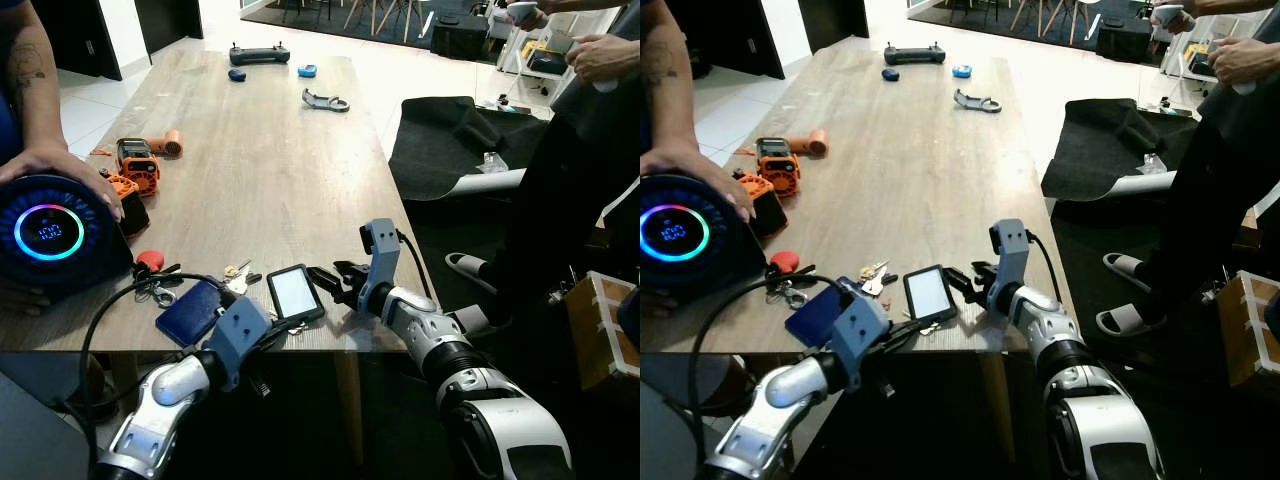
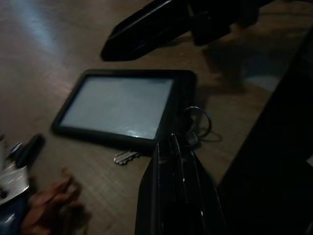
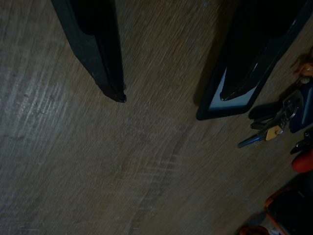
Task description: Hang keys on a hook
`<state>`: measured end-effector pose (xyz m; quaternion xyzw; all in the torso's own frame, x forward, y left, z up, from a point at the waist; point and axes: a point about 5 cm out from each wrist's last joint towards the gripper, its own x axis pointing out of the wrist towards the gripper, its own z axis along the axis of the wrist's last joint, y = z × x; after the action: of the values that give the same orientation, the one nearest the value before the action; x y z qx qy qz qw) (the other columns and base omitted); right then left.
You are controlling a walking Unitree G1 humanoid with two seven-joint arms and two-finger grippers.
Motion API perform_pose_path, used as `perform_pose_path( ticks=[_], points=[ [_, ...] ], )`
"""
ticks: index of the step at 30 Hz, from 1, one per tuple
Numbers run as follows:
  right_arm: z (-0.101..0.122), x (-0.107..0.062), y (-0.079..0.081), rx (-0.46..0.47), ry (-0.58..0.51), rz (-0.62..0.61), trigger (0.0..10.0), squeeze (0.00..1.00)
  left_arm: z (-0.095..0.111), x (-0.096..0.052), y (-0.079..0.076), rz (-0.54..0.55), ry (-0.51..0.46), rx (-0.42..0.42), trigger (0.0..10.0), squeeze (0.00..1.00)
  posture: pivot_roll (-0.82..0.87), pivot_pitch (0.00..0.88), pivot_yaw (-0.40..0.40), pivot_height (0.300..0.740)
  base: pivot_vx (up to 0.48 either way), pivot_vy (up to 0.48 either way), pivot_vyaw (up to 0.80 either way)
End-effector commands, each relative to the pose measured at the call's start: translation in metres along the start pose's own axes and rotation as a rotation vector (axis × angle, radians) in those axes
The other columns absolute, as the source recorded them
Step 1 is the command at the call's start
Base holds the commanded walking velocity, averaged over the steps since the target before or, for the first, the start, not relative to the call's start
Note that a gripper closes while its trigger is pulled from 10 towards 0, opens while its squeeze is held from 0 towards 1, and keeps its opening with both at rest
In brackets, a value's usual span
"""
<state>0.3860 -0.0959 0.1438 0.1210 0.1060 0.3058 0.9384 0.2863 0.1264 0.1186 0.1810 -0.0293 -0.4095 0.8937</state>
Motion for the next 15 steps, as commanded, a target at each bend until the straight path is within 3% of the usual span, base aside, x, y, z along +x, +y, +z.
perform_pose_path(
  ticks=[1, 8, 15],
  points=[
    [-0.007, -0.001, -0.001, 0.042, 0.029, -0.001, 10.0, 0.0, -0.002, 0.008, -0.013, -0.036, 0.007, -0.023, 10.0, 0.0, 0.08, 0.16, -0.057, 0.74, 0.0, 0.0, 0.0],
    [-0.019, 0.002, 0.006, 0.118, 0.057, 0.019, 10.0, 0.0, 0.002, 0.016, -0.023, -0.051, -0.017, -0.04, 10.0, 0.0, 0.08, 0.161, -0.056, 0.74, 0.0, 0.0, 0.0],
    [-0.031, 0.006, 0.017, 0.164, 0.103, 0.034, 10.0, 0.0, 0.001, 0.018, -0.023, -0.047, -0.016, -0.036, 10.0, 0.0, 0.09, 0.162, -0.056, 0.74, 0.0, 0.0, 0.0]
  ],
)
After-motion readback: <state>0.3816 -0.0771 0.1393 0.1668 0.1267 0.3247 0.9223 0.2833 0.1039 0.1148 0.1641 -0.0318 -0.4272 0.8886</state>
